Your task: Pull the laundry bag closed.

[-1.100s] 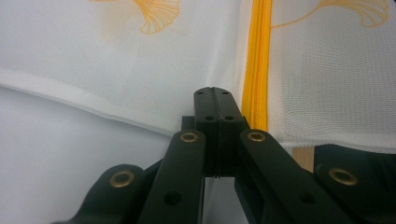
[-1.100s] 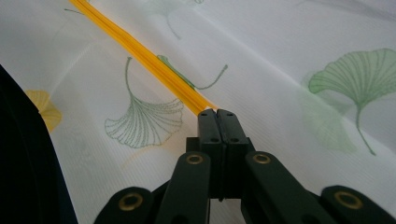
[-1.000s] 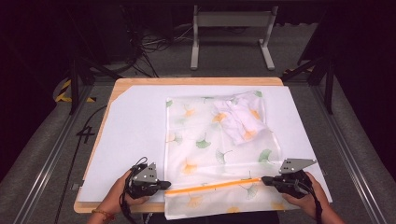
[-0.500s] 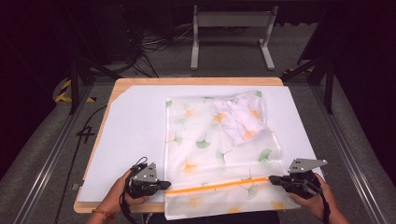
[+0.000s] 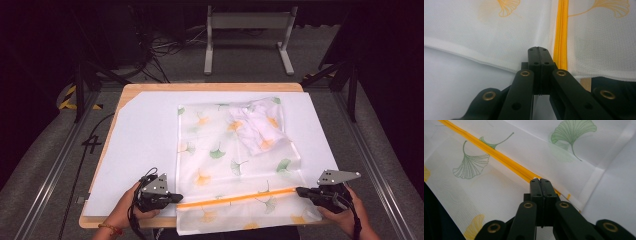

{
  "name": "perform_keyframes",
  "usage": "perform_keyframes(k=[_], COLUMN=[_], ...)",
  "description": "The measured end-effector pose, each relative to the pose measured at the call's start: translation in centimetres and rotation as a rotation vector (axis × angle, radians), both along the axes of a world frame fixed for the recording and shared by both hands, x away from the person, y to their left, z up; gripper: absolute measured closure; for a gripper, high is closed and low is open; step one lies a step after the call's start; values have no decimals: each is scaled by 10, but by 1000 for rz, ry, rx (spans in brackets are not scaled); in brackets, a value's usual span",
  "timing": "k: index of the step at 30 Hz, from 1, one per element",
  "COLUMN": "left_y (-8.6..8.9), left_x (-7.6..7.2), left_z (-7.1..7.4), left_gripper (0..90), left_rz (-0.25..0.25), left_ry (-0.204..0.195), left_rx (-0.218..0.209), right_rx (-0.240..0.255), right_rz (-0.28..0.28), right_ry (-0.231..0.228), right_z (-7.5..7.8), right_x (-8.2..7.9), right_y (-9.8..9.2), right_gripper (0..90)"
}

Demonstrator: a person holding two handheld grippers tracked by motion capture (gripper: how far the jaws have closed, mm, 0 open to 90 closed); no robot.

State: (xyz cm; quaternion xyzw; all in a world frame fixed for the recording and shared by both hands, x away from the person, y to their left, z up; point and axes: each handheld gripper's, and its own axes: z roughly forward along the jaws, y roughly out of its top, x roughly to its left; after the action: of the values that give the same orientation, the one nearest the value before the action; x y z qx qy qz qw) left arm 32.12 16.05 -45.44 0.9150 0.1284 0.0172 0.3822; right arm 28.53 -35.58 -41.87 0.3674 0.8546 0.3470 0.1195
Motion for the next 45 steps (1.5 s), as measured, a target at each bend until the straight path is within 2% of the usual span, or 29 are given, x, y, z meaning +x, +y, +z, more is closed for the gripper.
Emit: perform_keyframes(k=[7, 13, 22, 29, 33, 38, 42, 44, 45], left_y=[0, 1, 2, 1, 0, -1, 2, 4, 5], left_x=[0, 1, 2, 1, 0, -1, 0, -2, -1], left_z=[0, 0, -1, -1, 0, 2, 2, 4, 4], left_gripper=[900, 900, 900, 900, 900, 900, 900, 900, 900], left_rz=[-2, -4, -6, -4, -3, -1, 15, 18, 21], left_ry=[0, 3, 8, 1, -3, -13, -15, -52, -55], left_rx=[-2, -4, -12, -5, 2, 15, 6, 24, 24], right_rx=[-15, -2, 6, -17, -13, -26, -25, -32, -36], right_rz=[-26, -58, -60, -53, -47, -34, -30, -22, -18], right_ry=[-1, 4, 9, 7, 8, -31, -49, -55, -63], right_z=[0, 0, -6, -7, -8, -5, -3, -3, -2], right_x=[-1, -2, -2, -3, -2, -5, -6, -7, -7], right_y=[-7, -20, -22, -21, -21, -19, -18, -17, -16], right_gripper=[900, 900, 900, 900, 900, 900, 900, 900, 900])
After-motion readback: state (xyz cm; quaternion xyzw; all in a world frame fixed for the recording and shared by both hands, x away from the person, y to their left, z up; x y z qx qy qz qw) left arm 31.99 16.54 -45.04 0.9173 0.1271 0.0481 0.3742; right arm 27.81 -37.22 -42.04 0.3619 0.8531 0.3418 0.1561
